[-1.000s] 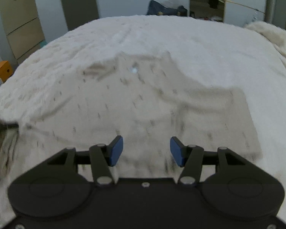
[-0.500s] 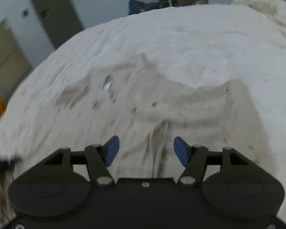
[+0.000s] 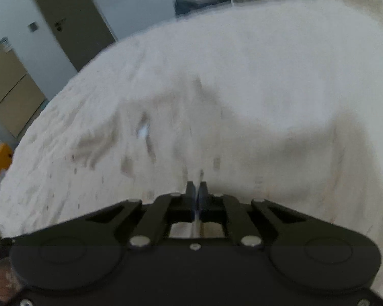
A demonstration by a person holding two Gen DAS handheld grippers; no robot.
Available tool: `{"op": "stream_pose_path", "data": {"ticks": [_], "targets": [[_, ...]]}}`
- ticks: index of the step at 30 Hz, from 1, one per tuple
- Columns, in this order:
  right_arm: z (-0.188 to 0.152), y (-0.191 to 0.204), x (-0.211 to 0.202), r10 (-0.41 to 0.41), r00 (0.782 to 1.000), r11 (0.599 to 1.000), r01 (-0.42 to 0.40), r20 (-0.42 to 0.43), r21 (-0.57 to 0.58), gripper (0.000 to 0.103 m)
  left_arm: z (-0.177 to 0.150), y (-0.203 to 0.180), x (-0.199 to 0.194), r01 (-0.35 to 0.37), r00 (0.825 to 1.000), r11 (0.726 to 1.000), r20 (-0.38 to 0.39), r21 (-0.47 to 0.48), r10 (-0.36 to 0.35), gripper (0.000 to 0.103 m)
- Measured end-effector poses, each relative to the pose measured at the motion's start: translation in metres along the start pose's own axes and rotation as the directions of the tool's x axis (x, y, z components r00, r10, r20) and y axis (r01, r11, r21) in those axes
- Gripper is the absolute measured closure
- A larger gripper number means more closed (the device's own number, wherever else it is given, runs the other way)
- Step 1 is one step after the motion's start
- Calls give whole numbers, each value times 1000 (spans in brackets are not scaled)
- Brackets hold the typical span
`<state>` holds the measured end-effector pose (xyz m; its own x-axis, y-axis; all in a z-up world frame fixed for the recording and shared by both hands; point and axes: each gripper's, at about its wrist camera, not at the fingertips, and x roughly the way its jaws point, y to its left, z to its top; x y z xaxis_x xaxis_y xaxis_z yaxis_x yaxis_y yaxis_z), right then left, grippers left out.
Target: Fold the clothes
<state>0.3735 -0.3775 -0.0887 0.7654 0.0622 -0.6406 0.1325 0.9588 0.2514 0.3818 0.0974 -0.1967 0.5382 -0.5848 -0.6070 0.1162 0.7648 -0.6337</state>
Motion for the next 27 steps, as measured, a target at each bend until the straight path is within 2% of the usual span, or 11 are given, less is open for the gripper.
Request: {"op": "stream_pose_path", "data": {"ticks": [3, 4, 6, 8, 10, 16, 18, 21, 24, 26, 27], "targets": [[17, 5, 6, -52, 999, 997, 52, 15, -57, 101, -1, 0, 0, -5, 1000, 1000, -4, 5, 5, 66], [19, 6, 19, -85, 995, 993, 80, -53, -84, 93, -1, 0, 0, -7, 1000, 1000, -7, 5, 7, 65], [13, 8, 50, -232, 952, 967, 204, -200, -150, 72, -1, 0, 0, -9, 1000, 1000, -11, 2, 9, 61], [6, 10, 53, -272, 942, 955, 239, -196, -178, 60, -1, 2, -1, 2, 1000, 1000, -13, -15, -3, 59], [-2, 7, 41, -239, 959, 967, 220, -155, -129, 47, 0, 5, -3, 15, 1000, 999, -14, -32, -15, 58], [-44, -29, -7, -58, 995, 996, 63, -82, 67, 47, -1, 8, -6, 38, 999, 998, -20, -53, -40, 58], [-64, -43, -11, 36, 996, 993, -27, -76, 116, 49, -1, 7, -6, 38, 999, 998, -21, -48, -39, 57], [-76, -34, -3, 32, 991, 998, -25, -130, 52, 62, -1, 4, -5, 35, 999, 999, -21, -40, -36, 55], [-76, -27, 10, 53, 984, 998, -45, -172, 49, 103, -1, 3, -3, 35, 999, 999, -23, -35, -36, 53], [-72, -24, 6, 16, 982, 998, -4, -190, 64, 103, -1, 2, -3, 32, 999, 999, -22, -24, -33, 53], [-67, -19, -4, -6, 983, 999, 15, -182, 47, 103, -2, 2, -3, 26, 999, 1000, -21, -18, -26, 61]]}}
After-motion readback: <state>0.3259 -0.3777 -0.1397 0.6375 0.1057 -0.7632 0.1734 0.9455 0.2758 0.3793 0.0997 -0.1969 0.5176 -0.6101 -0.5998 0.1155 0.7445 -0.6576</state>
